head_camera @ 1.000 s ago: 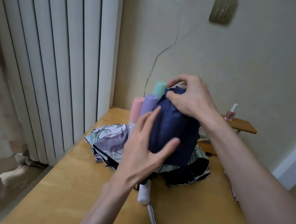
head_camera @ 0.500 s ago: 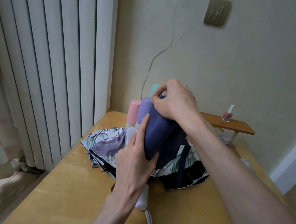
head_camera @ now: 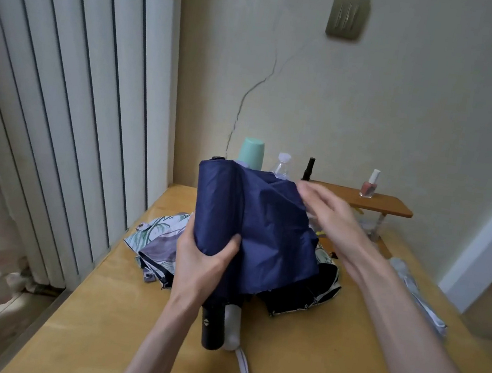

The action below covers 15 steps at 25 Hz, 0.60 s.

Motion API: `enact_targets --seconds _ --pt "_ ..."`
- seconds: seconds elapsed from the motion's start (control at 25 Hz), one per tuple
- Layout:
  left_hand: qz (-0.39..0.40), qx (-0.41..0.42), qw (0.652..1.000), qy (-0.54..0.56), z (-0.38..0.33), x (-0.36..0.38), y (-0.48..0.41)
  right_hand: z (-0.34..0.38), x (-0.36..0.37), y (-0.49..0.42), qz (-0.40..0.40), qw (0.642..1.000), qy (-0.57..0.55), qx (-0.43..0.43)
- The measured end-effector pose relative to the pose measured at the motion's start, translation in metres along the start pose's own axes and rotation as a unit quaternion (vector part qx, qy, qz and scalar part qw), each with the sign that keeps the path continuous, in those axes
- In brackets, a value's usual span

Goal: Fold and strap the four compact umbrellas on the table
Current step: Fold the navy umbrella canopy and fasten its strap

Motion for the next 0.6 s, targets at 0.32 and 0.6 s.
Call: enact_targets --seconds 0.32,0.6 --pt "0.042 -0.008 0.999 -0.028 -0.003 -0.013 -0.001 -0.015 -0.001 0.004 0.023 0.992 -0.035 -0.117" --pt "0.075 -0.05 0.995 -0.046 -0.004 -0.032 -0.003 -0.02 -0.012 -0.004 -0.044 0.99 0.022 -0.129"
Point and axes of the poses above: each hand's wrist, its own y-axis away from the middle knuckle, its own x-axis out of the palm, z = x × y, the point moved 2 cm from there along -y, towards the middle knuckle, and after that the axes turned 7 degrees about y, right-handed, at the moved point
